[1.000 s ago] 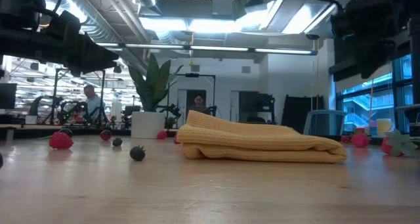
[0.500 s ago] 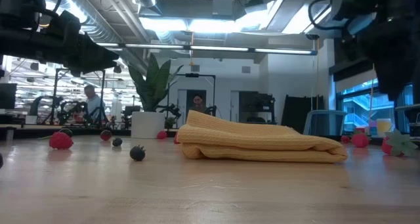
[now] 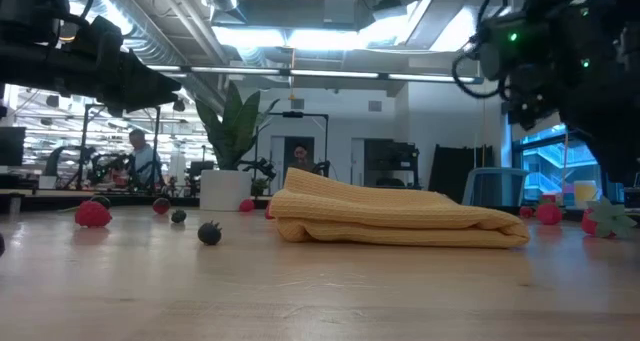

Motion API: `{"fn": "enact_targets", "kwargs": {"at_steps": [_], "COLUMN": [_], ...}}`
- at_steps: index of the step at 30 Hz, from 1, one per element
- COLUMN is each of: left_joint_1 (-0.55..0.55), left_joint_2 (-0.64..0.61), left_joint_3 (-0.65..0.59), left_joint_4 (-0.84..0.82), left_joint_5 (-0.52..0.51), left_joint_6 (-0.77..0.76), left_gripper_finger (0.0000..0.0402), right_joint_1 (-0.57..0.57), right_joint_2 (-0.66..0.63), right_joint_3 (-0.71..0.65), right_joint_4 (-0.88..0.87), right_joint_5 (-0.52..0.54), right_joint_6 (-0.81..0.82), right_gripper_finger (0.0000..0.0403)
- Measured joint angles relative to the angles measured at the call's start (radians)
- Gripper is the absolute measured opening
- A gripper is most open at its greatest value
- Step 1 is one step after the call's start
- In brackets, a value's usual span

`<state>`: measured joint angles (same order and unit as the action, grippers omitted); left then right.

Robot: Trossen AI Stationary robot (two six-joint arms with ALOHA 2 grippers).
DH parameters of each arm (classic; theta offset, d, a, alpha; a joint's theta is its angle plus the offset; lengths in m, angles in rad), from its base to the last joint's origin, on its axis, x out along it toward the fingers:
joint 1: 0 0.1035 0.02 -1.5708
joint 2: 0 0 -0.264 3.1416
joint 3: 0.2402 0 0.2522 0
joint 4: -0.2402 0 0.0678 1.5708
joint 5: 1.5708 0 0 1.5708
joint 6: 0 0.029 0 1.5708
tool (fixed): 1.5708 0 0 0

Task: Pick and placing Produce into tupperware
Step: Put the black berry into the black container

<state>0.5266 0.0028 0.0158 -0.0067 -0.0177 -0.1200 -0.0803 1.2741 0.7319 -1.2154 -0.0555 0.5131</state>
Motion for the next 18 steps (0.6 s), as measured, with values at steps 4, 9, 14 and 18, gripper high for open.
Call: {"fn": "enact_targets", "kwargs": {"at_steps": [4,9,14,18], "left_joint_1": [0.000,0.000,0.000,0.000], "left_joint_2": [0.000,0.000,0.000,0.000], "left_joint_3": [0.000,0.000,0.000,0.000], "left_joint_4": [0.000,0.000,0.000,0.000], "left_joint_5": [0.000,0.000,0.000,0.000], "left_joint_6": [0.000,0.000,0.000,0.000], "left_gripper_finger": [0.0215,0.0215,0.0215,0.0215], "right_joint_1": [0.000,0.000,0.000,0.000], "right_joint_2": [0.074,0.151,0.219,0.272], "right_joint_3": [0.000,0.000,0.000,0.000], "right_joint_4": [-0.021,-0.036,-0.036,-0.036], "right_joint_5": [0.000,0.002,0.002,0.002], "right_joint_6": [-0.086,-0.209,-0.278,-0.303], "right_gripper_finger": [0.0295,0.0295,0.0295,0.0295]}}
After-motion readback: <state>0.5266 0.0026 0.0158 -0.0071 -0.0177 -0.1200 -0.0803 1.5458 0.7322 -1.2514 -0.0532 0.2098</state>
